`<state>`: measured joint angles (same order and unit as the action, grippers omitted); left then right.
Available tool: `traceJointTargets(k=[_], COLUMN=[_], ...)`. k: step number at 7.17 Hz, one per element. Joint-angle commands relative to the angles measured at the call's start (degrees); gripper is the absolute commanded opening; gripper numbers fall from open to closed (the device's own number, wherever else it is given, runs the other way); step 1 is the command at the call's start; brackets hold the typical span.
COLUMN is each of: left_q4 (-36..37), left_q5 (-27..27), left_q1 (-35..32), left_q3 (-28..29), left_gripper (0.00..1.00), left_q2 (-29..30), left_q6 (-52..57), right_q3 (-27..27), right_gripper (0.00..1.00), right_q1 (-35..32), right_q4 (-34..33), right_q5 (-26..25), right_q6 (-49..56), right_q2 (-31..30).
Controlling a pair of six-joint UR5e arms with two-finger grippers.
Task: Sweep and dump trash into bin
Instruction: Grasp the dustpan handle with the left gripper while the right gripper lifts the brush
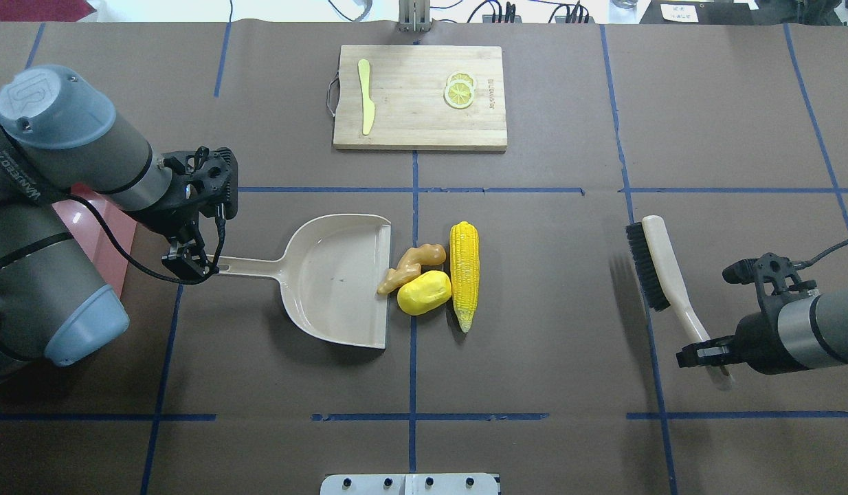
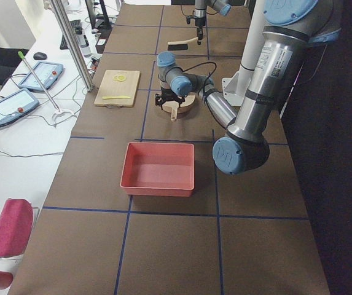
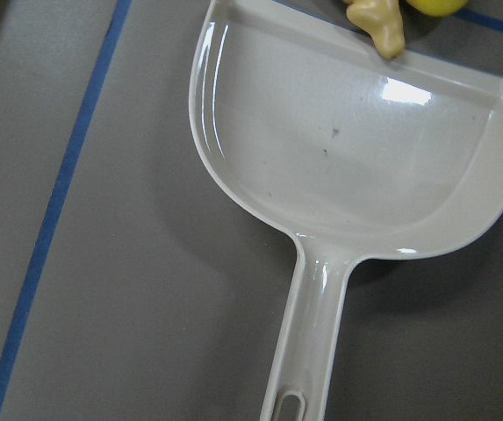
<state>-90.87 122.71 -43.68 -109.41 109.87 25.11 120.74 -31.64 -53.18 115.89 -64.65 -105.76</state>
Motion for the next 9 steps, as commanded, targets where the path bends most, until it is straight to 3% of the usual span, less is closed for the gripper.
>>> traceJointTargets(k=[1,2,7,9], left_q4=[0.0,-0.1,-5.5,-6.4], left_q5=[-1.5,-4.3,-8.2,-8.5], left_q1=[3.1,5.3,7.5,7.6], left_q3=[0.8,1.0,4.7,5.7], left_gripper=[0.99,0.99,0.97,0.87], left_q2=[0.1,-0.1,1.2,1.3], left_q6=[2.5,2.6,2.5,2.5], right_q3=[2.8,2.8,3.5,3.4], right_gripper=[0.00,0.00,0.00,0.00], right_q1=[-0.4,0.0,2.4,4.1], right_q4=[-13.3,-17.5,-18.0,-18.1], right_q5=[-0.3,-0.8,-4.5,-6.5], right_q6=[-0.1,-0.1,-0.1,-0.5], right_q2=[8.1,11.6,11.8,11.9])
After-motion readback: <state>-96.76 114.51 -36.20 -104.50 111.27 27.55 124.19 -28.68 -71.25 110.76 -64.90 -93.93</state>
